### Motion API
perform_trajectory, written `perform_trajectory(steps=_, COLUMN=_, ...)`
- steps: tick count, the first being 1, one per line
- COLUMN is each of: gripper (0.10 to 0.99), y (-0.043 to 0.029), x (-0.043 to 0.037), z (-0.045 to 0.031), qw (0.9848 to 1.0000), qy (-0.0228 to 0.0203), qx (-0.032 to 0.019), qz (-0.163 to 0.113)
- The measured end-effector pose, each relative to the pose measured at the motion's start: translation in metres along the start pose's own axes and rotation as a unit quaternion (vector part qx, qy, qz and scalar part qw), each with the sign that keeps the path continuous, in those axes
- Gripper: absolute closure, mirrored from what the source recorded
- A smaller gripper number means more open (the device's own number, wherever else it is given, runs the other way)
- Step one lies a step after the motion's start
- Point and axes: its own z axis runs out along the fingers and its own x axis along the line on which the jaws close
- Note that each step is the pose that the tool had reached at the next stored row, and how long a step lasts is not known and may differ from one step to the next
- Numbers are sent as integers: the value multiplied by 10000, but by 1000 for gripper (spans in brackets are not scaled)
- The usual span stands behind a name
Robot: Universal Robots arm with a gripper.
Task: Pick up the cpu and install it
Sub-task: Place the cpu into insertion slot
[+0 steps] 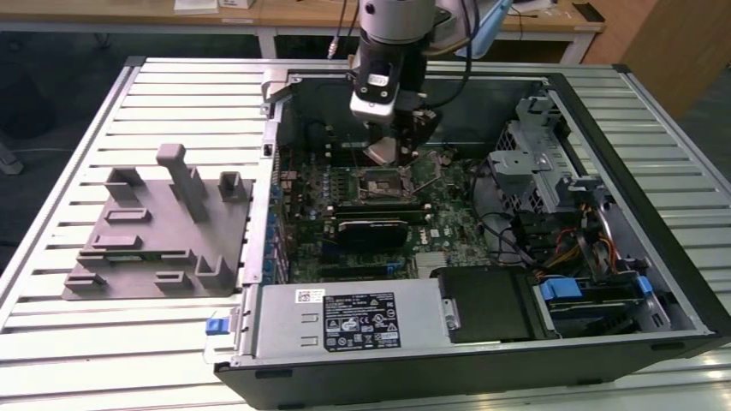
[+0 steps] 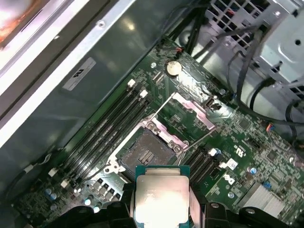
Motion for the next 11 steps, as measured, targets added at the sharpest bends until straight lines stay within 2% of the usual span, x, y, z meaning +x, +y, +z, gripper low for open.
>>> perform_trajectory(steps=5, gripper=545, y=0, x=0, z=5, qw=9992, qy=-17, qx=14, qz=390)
perform_trajectory(steps=11, gripper=545, y=-1, x=0, z=12, qw=9960, qy=-38, qx=31, qz=895)
